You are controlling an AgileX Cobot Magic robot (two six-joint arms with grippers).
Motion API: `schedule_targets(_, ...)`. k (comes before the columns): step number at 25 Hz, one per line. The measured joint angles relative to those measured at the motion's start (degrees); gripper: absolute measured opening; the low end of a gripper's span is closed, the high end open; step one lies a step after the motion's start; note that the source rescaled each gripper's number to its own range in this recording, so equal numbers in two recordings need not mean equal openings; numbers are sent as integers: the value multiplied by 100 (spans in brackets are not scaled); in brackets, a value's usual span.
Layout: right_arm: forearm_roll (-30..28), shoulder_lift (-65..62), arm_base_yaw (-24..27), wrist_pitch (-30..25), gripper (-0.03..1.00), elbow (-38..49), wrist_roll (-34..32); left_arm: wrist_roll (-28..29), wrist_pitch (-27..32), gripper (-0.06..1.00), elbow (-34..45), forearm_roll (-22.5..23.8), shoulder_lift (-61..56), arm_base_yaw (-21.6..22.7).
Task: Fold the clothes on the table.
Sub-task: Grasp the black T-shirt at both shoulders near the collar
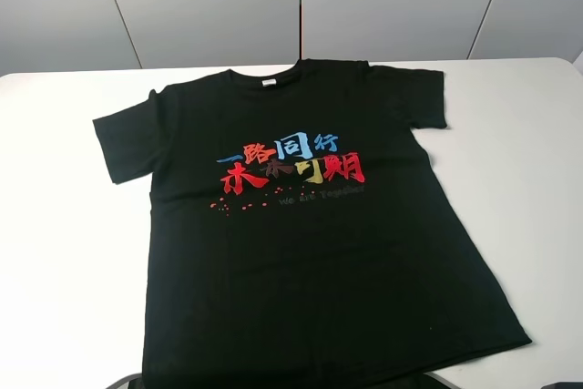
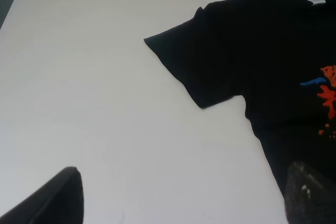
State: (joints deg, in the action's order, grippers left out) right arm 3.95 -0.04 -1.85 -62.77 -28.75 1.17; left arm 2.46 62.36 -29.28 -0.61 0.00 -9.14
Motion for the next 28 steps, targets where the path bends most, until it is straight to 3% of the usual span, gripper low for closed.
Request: schedule_targets(28, 0, 0, 0, 0, 100, 0, 0, 0, 0, 100, 0, 0, 0, 0)
